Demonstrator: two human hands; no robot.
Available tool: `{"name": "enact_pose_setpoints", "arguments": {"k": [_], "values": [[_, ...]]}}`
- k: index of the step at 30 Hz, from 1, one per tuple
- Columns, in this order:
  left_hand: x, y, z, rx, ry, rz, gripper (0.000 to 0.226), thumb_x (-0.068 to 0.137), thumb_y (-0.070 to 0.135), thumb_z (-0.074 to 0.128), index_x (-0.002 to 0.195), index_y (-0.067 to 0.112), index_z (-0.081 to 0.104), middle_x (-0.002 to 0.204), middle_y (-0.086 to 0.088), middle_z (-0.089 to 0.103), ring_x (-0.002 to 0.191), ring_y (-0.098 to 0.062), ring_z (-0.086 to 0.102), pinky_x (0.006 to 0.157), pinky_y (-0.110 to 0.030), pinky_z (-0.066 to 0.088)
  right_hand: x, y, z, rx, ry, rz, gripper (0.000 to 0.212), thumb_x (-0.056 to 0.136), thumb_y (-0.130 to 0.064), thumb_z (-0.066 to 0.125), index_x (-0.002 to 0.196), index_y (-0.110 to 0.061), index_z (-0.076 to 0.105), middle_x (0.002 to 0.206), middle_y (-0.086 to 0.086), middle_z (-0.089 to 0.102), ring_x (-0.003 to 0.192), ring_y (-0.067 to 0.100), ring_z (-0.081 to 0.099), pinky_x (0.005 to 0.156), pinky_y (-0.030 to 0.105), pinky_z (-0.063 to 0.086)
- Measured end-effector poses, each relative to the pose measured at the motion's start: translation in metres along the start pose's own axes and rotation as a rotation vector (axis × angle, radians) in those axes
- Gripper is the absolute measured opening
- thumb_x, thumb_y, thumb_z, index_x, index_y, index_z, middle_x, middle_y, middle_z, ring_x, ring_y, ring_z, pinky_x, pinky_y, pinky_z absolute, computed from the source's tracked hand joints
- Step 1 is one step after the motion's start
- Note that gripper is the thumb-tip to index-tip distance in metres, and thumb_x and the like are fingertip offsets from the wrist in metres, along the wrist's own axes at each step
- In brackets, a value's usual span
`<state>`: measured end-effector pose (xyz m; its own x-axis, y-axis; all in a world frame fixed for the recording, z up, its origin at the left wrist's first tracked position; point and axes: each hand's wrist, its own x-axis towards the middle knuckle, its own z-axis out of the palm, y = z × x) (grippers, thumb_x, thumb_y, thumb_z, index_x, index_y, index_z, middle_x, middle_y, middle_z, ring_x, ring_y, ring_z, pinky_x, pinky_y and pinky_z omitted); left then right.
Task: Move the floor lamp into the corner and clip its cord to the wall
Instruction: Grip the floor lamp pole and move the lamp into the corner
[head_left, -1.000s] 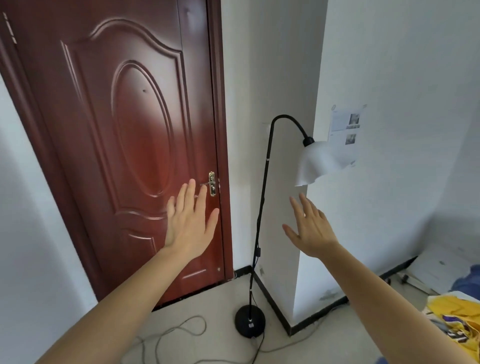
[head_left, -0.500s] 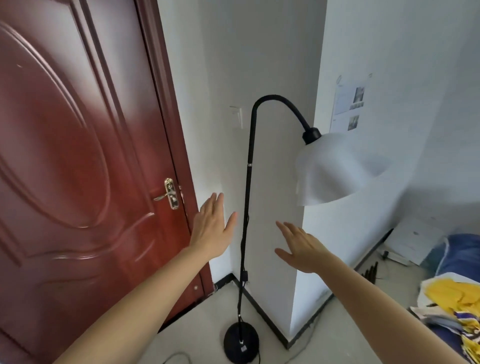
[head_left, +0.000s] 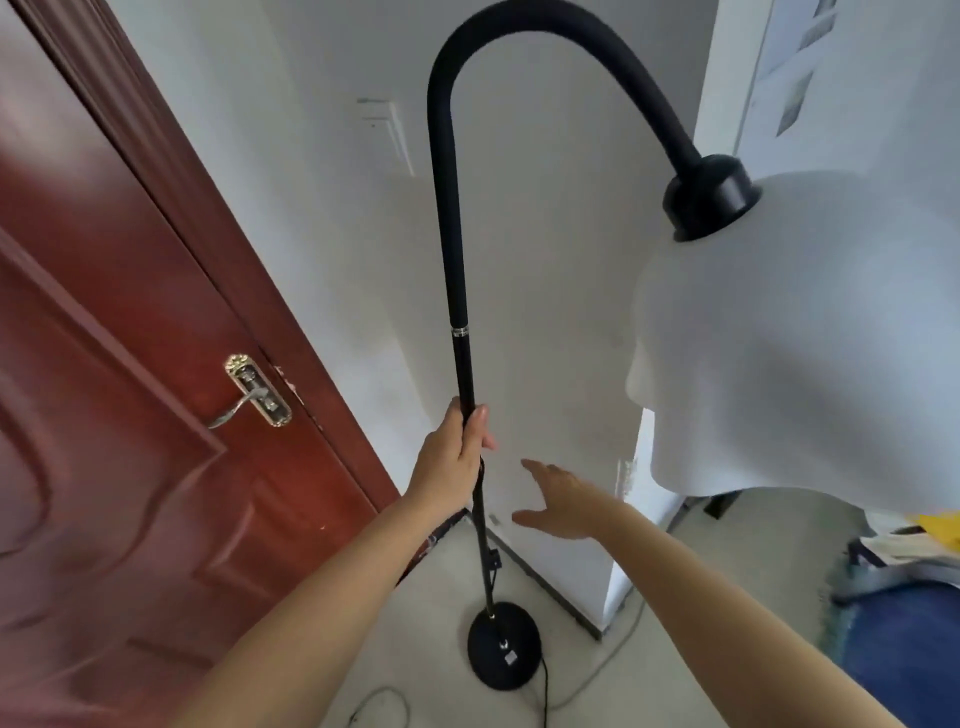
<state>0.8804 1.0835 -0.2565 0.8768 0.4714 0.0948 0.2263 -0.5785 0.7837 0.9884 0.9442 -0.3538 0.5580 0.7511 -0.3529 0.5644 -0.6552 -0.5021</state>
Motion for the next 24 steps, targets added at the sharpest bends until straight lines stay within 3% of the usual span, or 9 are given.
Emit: {"name": "enact_pose_setpoints", "arguments": {"k": [3,5,8,11,14,17,19,21,24], "values": [[0.013,-0.013,0.006,-0.081,0.006,0.081,0.057,0.088,0.077,0.021,0.093,0.027,0.049,0.071,-0.001,0.066,0.067,-0.012,0.065,0.071,-0.03,0.052,0.025,-0.003,0.026,0.068,-0.089,0.03,0.093,0.085,-0.054,0.07,0.157,-0.029,0.017,0.156,0.006,0.042,0.14,0.029,0.044,0.114,0.045,0.037],[0.018,-0.022,0.008,-0.13,-0.026,0.106,0.05,0.089,0.076,0.025,0.09,0.032,0.049,0.066,-0.001,0.063,0.063,-0.014,0.063,0.068,-0.032,0.052,0.036,-0.012,0.043,0.13,-0.121,0.05,0.089,0.085,-0.053,0.071,0.156,-0.03,0.022,0.151,0.006,0.048,0.135,0.028,0.049,0.11,0.044,0.04],[0.024,-0.029,0.005,-0.204,-0.091,0.116,0.043,0.089,0.074,0.031,0.085,0.036,0.049,0.06,0.006,0.056,0.06,-0.023,0.06,0.064,-0.04,0.052,0.047,-0.03,0.067,0.176,-0.154,0.102,0.067,0.09,-0.054,0.063,0.147,-0.029,0.038,0.14,0.005,0.058,0.122,0.027,0.057,0.101,0.042,0.046],[0.029,-0.034,-0.001,-0.259,-0.171,0.119,0.041,0.087,0.076,0.034,0.074,0.04,0.047,0.055,0.01,0.052,0.057,-0.021,0.057,0.064,-0.04,0.051,0.056,-0.042,0.082,0.249,-0.147,0.179,0.042,0.1,-0.049,0.049,0.135,-0.026,0.049,0.123,0.003,0.067,0.103,0.023,0.065,0.088,0.038,0.05],[0.03,-0.039,-0.007,-0.309,-0.212,0.157,0.043,0.089,0.074,0.034,0.068,0.038,0.046,0.051,0.01,0.049,0.054,-0.025,0.055,0.064,-0.043,0.051,0.058,-0.05,0.087,0.273,-0.081,0.234,0.034,0.103,-0.046,0.043,0.123,-0.022,0.056,0.111,0.005,0.071,0.09,0.021,0.065,0.075,0.033,0.045],[0.027,-0.047,-0.01,-0.404,-0.238,0.172,0.05,0.09,0.071,0.037,0.07,0.026,0.044,0.049,0.011,0.045,0.049,-0.015,0.048,0.061,-0.054,0.05,0.053,-0.06,0.1,0.332,0.004,0.275,0.031,0.102,-0.043,0.045,0.12,-0.022,0.059,0.114,0.008,0.071,0.097,0.026,0.066,0.077,0.034,0.047],[0.025,-0.051,-0.01,-0.433,-0.257,0.192,0.054,0.089,0.073,0.038,0.069,0.023,0.041,0.048,0.01,0.041,0.047,-0.017,0.044,0.056,-0.057,0.047,0.048,-0.068,0.109,0.382,0.058,0.311,0.031,0.103,-0.041,0.047,0.12,-0.018,0.059,0.114,0.01,0.071,0.101,0.029,0.066,0.084,0.039,0.05],[0.022,-0.047,-0.01,-0.443,-0.264,0.218,0.057,0.088,0.075,0.038,0.067,0.022,0.04,0.051,0.008,0.037,0.048,-0.027,0.04,0.05,-0.056,0.042,0.042,-0.074,0.113,0.419,0.099,0.343,0.033,0.103,-0.041,0.047,0.12,-0.015,0.059,0.114,0.012,0.07,0.102,0.03,0.066,0.091,0.044,0.052],[0.014,-0.033,-0.009,-0.48,-0.26,0.257,0.051,0.087,0.076,0.038,0.066,0.029,0.039,0.052,0.006,0.035,0.047,-0.022,0.036,0.044,-0.049,0.036,0.026,-0.078,0.11,0.431,0.146,0.364,0.031,0.102,-0.038,0.048,0.121,-0.016,0.059,0.117,0.011,0.069,0.102,0.029,0.065,0.093,0.045,0.053]]}}
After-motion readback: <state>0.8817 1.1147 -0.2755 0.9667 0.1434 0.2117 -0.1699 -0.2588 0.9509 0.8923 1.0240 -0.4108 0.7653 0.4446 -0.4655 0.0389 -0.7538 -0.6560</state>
